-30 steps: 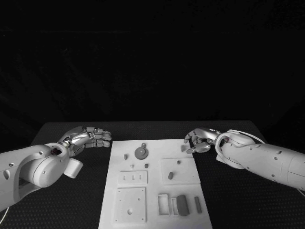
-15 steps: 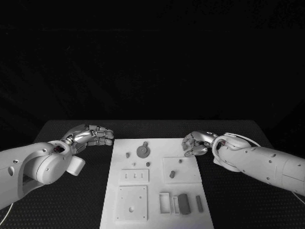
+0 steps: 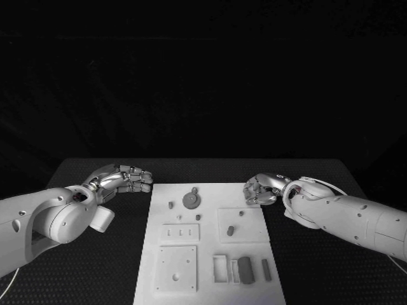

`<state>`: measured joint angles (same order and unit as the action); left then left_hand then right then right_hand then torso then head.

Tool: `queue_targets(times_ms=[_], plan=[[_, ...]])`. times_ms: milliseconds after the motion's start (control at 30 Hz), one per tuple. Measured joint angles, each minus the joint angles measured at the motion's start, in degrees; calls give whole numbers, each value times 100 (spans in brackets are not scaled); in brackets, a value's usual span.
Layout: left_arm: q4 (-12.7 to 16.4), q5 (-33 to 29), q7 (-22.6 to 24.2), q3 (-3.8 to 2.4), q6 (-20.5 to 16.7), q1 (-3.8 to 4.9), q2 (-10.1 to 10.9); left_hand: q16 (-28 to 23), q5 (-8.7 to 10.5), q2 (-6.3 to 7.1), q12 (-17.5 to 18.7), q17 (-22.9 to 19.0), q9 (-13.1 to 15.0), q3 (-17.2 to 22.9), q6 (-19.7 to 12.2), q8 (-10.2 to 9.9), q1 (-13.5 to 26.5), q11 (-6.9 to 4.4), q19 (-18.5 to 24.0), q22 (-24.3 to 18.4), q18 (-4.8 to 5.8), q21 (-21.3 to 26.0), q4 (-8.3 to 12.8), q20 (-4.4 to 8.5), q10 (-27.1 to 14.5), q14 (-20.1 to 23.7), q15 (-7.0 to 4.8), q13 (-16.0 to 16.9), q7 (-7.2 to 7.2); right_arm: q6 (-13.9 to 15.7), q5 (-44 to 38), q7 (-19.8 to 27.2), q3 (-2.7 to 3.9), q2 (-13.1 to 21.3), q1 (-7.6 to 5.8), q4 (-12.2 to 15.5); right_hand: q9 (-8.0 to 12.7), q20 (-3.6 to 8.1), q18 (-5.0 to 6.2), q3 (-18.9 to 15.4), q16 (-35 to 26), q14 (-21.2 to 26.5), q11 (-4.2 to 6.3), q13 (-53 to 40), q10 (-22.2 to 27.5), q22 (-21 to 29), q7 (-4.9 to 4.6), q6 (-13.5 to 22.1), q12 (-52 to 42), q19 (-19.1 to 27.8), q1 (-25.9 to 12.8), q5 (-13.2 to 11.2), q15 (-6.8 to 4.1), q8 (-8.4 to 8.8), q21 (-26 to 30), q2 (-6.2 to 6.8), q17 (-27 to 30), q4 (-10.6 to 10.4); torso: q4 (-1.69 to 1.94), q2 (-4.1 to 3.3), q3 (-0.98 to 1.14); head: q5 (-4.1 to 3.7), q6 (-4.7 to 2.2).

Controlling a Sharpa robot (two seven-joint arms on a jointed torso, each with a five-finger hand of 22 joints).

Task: Assemble the parts on the task board

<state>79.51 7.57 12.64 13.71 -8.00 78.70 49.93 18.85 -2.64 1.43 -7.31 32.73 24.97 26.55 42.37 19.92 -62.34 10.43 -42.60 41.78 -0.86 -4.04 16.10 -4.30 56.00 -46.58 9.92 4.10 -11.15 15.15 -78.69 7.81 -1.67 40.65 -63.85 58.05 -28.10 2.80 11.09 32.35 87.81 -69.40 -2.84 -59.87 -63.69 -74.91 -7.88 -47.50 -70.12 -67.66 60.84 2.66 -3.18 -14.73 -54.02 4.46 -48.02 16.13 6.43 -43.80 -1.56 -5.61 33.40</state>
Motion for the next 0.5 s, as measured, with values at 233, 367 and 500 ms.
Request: queue_targets(times_ms=[233,367,500], plan=[[-2,4,0,0,3,0,4,0,0,0,0,5,0,0,0,0,0,0,0,0,0,0,0,0,0,0,0,0,0,77,-18,-42,-1,-12,3,1,-54,-3,0,23,0,-63,54,19,-49,0,113,-155,0,-34,65,0,-62,-108,0,-155,-34,23,-6,1,3,-31,7],[-3,5,0,0,5,0,0,0,0,0,0,5,0,0,0,0,0,0,0,0,0,0,0,0,0,0,0,0,0,108,-39,-60,-1,-16,10,-7,-79,4,0,23,0,-58,92,27,-52,0,160,-205,0,-43,94,0,-85,-149,-22,-258,-42,23,-7,1,3,-36,13],[-4,7,0,0,7,0,2,0,0,0,0,5,0,0,0,0,0,0,0,0,0,0,0,0,0,0,0,0,0,128,-53,-74,1,-29,21,-24,-93,3,0,23,0,-70,112,32,-72,0,187,-232,0,-44,94,0,-114,-157,-22,-258,-46,23,-9,2,4,-32,18]])
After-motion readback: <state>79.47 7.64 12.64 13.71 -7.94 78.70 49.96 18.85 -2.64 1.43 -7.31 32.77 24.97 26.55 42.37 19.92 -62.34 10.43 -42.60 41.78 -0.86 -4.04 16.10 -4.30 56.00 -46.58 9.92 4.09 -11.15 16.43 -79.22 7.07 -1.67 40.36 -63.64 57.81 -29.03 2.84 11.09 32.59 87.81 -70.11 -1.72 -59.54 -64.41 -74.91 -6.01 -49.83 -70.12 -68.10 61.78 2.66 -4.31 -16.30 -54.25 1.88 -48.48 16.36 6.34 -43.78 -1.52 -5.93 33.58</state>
